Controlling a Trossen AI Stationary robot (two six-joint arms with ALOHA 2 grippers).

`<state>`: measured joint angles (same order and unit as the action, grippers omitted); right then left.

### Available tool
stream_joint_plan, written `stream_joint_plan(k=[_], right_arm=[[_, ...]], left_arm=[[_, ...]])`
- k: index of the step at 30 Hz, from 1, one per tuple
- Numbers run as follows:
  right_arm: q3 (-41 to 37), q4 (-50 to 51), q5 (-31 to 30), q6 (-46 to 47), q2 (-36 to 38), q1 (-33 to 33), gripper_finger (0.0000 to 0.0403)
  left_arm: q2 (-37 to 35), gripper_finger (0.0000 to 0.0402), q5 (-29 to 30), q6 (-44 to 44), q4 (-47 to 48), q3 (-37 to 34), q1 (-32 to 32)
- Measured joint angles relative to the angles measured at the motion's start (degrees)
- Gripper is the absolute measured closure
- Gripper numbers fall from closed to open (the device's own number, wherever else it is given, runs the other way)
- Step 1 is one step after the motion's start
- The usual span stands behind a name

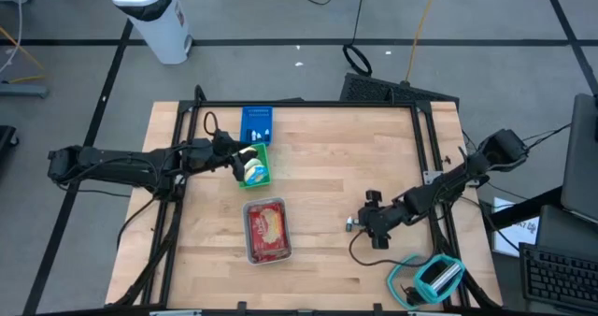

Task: Pick & Place Food Item
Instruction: Put the brown food coloring bottle into the blue bin

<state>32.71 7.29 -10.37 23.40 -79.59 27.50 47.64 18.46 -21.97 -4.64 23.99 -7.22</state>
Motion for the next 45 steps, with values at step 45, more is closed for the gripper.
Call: stream_joint_plan(k=[45], right_arm=[[0.0,-31.5,-21.4,-51.6,4.7,-19.1,0.0338]], left_arm=[[32.3,0.0206,-7.6,-15.9,-43.5,2.5,3.7]])
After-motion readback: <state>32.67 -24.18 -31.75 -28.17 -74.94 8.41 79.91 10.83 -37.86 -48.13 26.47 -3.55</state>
